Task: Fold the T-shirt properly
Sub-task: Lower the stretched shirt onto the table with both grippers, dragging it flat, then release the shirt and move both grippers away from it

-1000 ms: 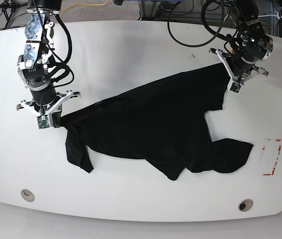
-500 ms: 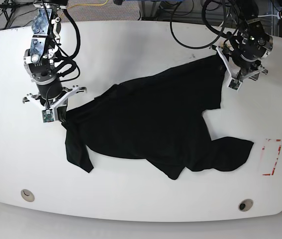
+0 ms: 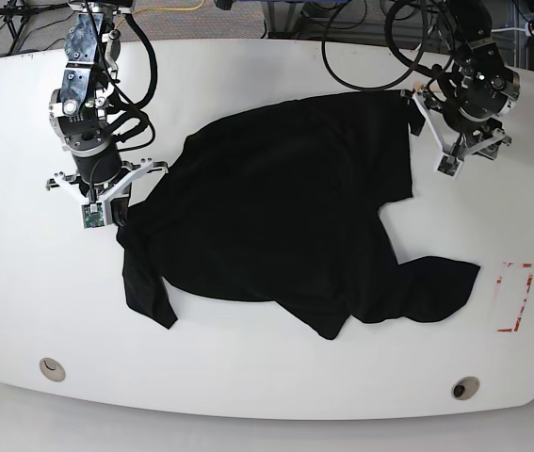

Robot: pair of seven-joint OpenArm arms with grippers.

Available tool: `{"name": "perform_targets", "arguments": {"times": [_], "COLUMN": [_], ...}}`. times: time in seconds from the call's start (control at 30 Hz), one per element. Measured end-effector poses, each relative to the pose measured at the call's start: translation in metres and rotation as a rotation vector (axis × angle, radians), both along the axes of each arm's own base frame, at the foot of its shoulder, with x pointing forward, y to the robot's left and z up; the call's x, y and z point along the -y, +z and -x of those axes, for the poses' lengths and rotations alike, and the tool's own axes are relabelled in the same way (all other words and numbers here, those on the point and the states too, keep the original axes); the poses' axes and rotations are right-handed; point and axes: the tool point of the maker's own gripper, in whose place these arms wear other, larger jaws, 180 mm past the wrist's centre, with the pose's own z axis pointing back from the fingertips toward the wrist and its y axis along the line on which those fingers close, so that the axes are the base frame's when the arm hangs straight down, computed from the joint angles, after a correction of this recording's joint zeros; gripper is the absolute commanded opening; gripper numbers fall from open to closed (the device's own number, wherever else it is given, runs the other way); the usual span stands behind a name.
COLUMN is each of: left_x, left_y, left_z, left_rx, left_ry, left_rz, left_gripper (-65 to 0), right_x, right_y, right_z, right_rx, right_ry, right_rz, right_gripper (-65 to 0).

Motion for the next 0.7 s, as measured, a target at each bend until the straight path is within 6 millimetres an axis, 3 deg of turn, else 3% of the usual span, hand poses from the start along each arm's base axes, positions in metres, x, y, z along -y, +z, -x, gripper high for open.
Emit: {"name": "perform_targets", "arguments": {"times": [0.27, 0.37, 0.7], "left_x": [-0.017, -0.032, -0.074], "left_y": [0.036, 0.049, 0.05], "left_z": [-0.045, -0.063, -0.114], "left_rx": [0.143, 0.194, 0.215], "left_ry": [0.052, 0.106, 0.225], "left_rz": [-0.007, -0.007, 0.078], "left_gripper": [-16.8, -16.8, -17.1], "right_x": [0.0, 0.0, 0.0], "right_y": [-0.004, -0.004, -0.004], "right_z": [0.004, 0.004, 0.004], "right_rx": [-0.013, -0.014, -0.014], "right_ry": [-0.004, -0.002, -0.006], "right_rz": [-0.002, -0.001, -0.003], "right_gripper": [-65.0, -65.0, -65.0]}}
